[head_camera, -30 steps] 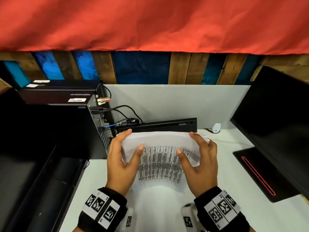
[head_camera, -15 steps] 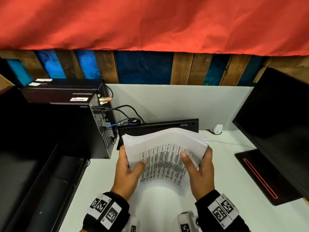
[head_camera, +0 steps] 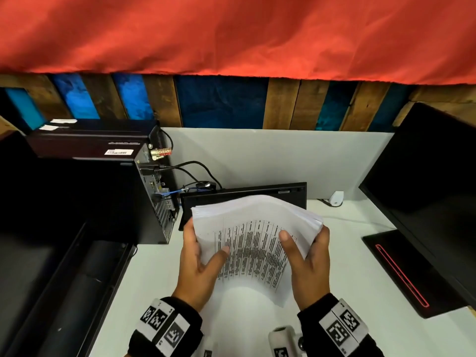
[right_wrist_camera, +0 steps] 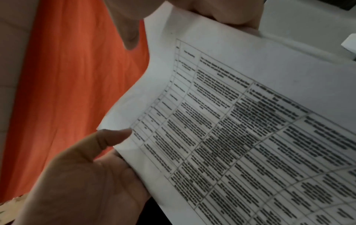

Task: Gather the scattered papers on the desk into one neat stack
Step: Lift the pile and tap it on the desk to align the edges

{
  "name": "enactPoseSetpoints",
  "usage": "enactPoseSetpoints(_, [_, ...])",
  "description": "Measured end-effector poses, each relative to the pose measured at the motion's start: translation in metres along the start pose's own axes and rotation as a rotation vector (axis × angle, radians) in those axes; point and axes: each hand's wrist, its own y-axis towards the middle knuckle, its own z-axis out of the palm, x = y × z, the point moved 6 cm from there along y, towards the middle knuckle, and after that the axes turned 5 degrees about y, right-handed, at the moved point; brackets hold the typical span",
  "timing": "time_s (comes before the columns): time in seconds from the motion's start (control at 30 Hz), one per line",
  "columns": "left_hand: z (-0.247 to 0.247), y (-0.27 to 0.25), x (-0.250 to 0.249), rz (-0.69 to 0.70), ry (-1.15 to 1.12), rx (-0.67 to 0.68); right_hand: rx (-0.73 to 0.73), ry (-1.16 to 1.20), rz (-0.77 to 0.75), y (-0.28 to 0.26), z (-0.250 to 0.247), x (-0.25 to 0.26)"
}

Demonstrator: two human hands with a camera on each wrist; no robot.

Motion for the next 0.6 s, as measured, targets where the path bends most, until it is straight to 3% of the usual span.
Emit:
enactPoseSetpoints(0.1, [-0.005,0.004,-0.011,0.065,0.005,-0.045,-0.056,-0.011,-0.049,0.004,-0.004,0.008])
enactPoseSetpoints(0.23, [0.006,0.005,-0.024,0.117,0.026,0.015,-0.023,-0.104,-0.078,0.002,0.004,0.014])
enactPoseSetpoints(0.37, [0.008,0.007,-0.029,0.153,0.027,-0.025,-0.038,-0.263,-0.209,0.004,0.003,0.024])
enactPoseSetpoints(0.5, [0.01,0.003,-0.035,0.174,0.126,-0.058,-0.04,-0.39,-0.214,0.001,0.003,0.023])
enactPoseSetpoints(0.6, [0.011,0.006,-0.049,0.283,0.323,-0.125,-0.056,-0.45,-0.27,-0.003,0.005,0.026])
